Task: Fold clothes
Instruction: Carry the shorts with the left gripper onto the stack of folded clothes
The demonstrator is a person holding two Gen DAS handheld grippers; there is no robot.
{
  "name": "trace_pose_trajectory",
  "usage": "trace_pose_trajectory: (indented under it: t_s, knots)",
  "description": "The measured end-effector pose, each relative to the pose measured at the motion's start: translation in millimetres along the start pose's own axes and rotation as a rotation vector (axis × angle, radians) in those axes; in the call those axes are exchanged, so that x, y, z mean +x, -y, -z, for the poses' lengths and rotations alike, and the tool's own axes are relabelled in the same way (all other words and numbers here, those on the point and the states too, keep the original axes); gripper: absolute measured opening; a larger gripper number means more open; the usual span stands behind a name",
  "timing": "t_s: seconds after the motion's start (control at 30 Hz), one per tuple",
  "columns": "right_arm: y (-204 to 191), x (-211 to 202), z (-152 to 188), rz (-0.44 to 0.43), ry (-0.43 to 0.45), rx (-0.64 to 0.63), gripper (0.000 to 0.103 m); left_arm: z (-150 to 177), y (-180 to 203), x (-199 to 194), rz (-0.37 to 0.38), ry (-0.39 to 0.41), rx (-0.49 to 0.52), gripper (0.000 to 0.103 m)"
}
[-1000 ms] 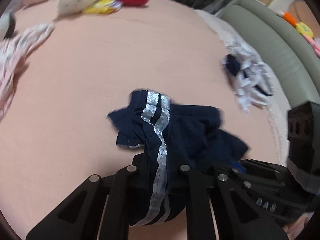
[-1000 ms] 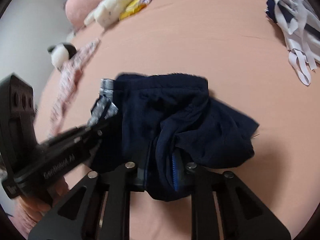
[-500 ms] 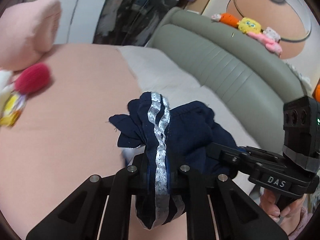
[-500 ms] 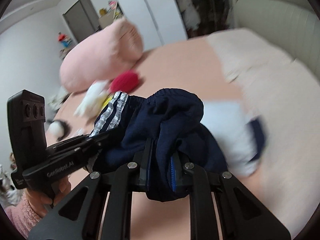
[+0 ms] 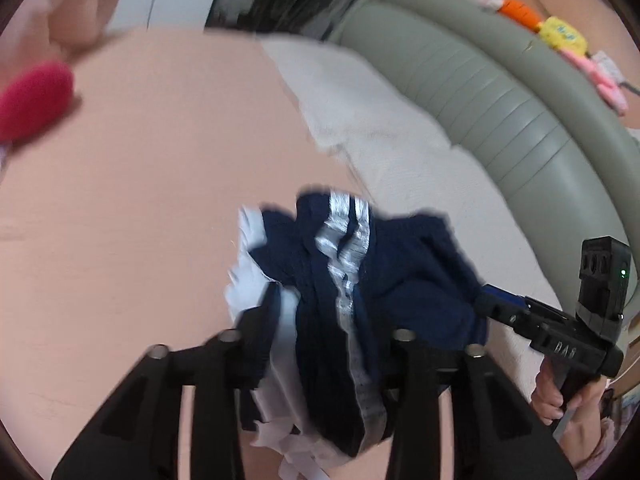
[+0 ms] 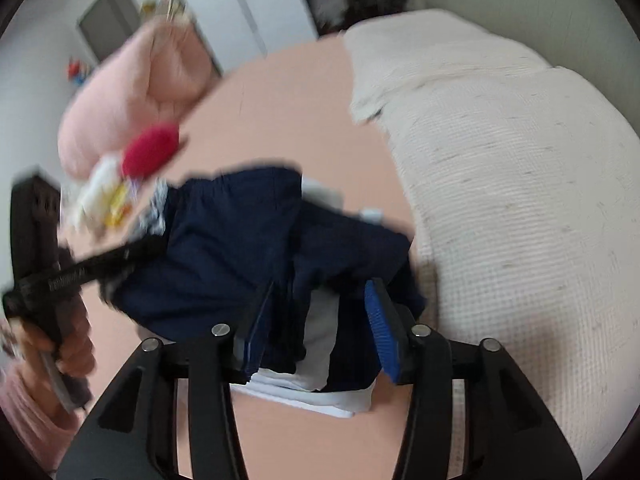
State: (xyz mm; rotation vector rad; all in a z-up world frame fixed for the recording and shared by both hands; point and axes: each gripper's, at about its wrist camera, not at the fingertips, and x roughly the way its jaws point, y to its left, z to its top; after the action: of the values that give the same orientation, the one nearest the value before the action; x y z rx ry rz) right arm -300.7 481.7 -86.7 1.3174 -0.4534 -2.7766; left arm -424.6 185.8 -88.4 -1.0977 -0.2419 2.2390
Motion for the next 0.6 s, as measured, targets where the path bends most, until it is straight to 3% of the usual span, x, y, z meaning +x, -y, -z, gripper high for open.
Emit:
trace_pose_trajectory:
  t_s: [0.07,0.17,0.27,0.3,0.43,0.5,0.53,0.6]
  knots:
    - [-14,-8,-5,0.014,0.057,-0.020,0.050,-6,17,-13,0.018,0.084,0.069,0.040]
    - [-45,-1,-14,0.040,0.069,-0.094,0.050,-8,32,4,-0.043,0.031,0.152,0.040]
    - [-52,41,-11,0.150,-0.034,-0.143,0.050,-1,14,31,-0.144,-0.054,0.124,0.040]
    - [-47,41,-8,0.149,-0.034,-0.130,0.050,-1,3,33,-0.160,-0.064,0.092,0.040]
    - [-28,23,-2,0.147,0.014,-0.062,0.057,9,-24,-3,-0.148,-0.002,0.004,0.041]
    - [-30,3,-6,0.165,0.059,-0.037,0.060,9,-27,-29,-0.156,0.031,-0.011,0.049]
    - [-34,-7,-8,0.166,0.074,-0.031,0.067,9,-26,-42,-0.169,0.050,-0.011,0.054]
    - [-58,-30,-9,0.159,0.095,-0.045,0.082,12,-14,-71,-0.230,0.098,0.019,0.075]
